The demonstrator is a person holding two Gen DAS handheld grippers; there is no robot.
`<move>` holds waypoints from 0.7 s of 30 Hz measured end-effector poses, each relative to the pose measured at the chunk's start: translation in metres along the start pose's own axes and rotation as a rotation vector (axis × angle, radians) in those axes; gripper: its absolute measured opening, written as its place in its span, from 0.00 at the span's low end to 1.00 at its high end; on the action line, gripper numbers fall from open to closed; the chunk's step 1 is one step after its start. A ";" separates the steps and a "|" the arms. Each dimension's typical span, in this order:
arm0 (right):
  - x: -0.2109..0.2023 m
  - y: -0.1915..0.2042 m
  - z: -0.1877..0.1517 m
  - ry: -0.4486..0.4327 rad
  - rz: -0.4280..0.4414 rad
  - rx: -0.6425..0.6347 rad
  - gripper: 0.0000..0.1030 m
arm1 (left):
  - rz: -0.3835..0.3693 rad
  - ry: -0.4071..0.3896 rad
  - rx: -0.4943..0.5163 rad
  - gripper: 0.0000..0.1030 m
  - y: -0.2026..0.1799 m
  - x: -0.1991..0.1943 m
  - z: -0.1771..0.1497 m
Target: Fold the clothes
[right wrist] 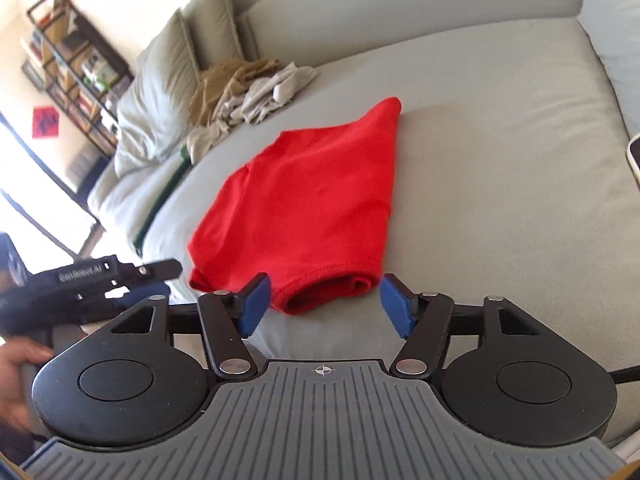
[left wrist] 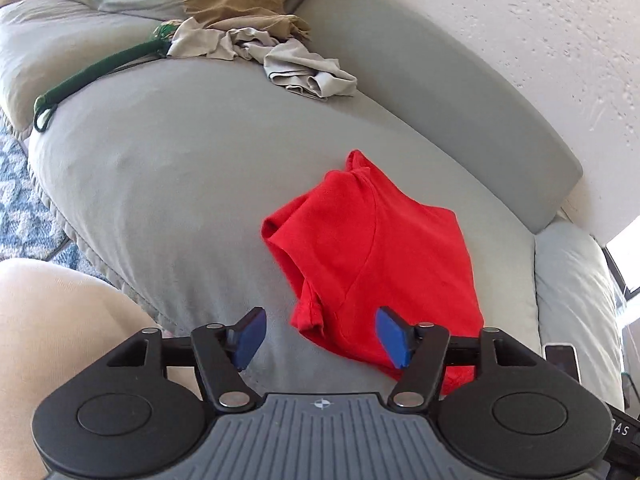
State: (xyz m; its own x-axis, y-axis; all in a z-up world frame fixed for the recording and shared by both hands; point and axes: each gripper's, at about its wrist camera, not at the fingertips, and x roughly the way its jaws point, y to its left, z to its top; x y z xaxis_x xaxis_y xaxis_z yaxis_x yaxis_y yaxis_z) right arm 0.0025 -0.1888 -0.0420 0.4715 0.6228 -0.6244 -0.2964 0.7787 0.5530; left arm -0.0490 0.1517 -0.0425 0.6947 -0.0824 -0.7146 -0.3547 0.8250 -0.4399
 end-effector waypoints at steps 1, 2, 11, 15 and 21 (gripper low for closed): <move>0.001 -0.006 0.003 -0.003 0.027 0.052 0.69 | -0.014 0.004 -0.035 0.63 0.004 0.004 0.001; 0.002 -0.013 0.004 -0.002 0.059 0.110 0.69 | -0.037 0.014 -0.080 0.64 0.009 0.008 0.003; 0.029 -0.063 -0.002 0.010 0.170 0.472 0.70 | -0.161 0.103 -0.352 0.66 0.037 0.045 0.016; 0.038 -0.068 -0.001 0.011 0.183 0.505 0.70 | -0.128 0.120 -0.314 0.65 0.033 0.060 0.020; 0.043 -0.070 0.003 0.005 0.174 0.487 0.68 | -0.174 0.100 -0.227 0.62 0.024 0.065 0.027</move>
State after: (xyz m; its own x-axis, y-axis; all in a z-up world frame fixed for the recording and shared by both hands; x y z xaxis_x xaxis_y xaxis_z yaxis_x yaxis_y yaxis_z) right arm 0.0460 -0.2170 -0.1060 0.4451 0.7413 -0.5023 0.0514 0.5389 0.8408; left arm 0.0045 0.1813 -0.0844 0.6961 -0.2753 -0.6631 -0.3749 0.6483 -0.6627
